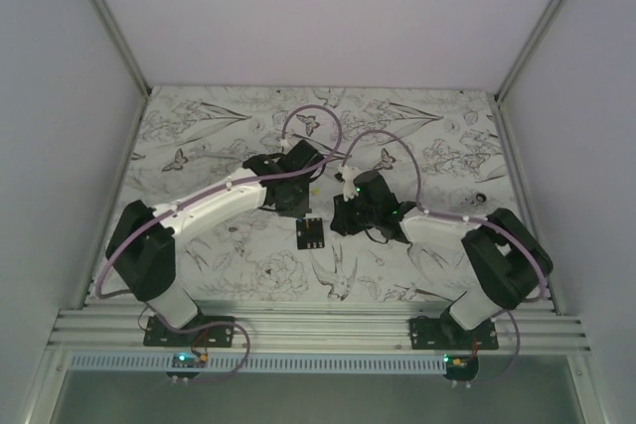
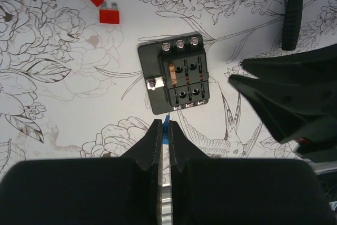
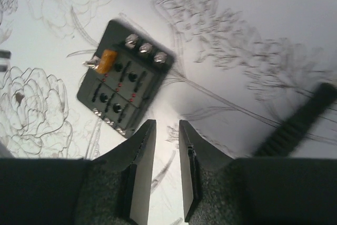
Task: Snap on the fuse box
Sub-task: Adjust the fuse box base at the center of the board, then install the fuse at the fuse box base.
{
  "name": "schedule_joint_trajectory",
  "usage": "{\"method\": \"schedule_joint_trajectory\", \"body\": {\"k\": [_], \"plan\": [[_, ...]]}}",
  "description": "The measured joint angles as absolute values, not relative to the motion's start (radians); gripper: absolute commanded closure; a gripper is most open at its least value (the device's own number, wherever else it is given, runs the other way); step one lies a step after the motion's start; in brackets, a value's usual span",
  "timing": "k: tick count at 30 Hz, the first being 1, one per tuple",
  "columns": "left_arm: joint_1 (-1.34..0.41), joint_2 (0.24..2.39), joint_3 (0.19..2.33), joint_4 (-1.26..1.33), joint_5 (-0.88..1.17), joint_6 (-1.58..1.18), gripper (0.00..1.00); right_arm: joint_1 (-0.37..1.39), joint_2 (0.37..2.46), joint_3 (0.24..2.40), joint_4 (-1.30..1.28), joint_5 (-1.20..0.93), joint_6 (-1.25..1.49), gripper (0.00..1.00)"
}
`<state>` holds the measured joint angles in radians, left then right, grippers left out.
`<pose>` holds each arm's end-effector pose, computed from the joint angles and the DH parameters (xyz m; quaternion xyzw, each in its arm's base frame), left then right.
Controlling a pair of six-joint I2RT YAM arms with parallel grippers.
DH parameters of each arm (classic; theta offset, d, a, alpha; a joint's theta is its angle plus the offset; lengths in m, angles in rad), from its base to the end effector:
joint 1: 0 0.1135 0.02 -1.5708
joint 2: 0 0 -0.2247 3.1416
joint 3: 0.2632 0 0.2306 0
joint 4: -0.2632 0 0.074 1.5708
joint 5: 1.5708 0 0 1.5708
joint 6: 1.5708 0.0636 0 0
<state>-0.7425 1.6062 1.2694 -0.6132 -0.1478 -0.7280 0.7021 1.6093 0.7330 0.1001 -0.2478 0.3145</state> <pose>0.2550 -0.2213 0.2097 -0.0157 0.9498 -0.1522 0.2731 0.2297 0.2147 0.1103 -0.2231 0.8887 0.2864 0.2800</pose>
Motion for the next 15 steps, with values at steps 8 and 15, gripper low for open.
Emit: {"method": "schedule_joint_trajectory", "body": {"k": [8,15], "plan": [[-0.78,1.752,1.401,-0.686,-0.148,-0.77,1.0,0.589,1.414,0.659,0.064,-0.006,0.347,0.51],[-0.799,1.866,1.474,-0.719,-0.149,-0.802,1.0,0.574,1.343,0.601,0.061,0.1,0.379,0.41]]}}
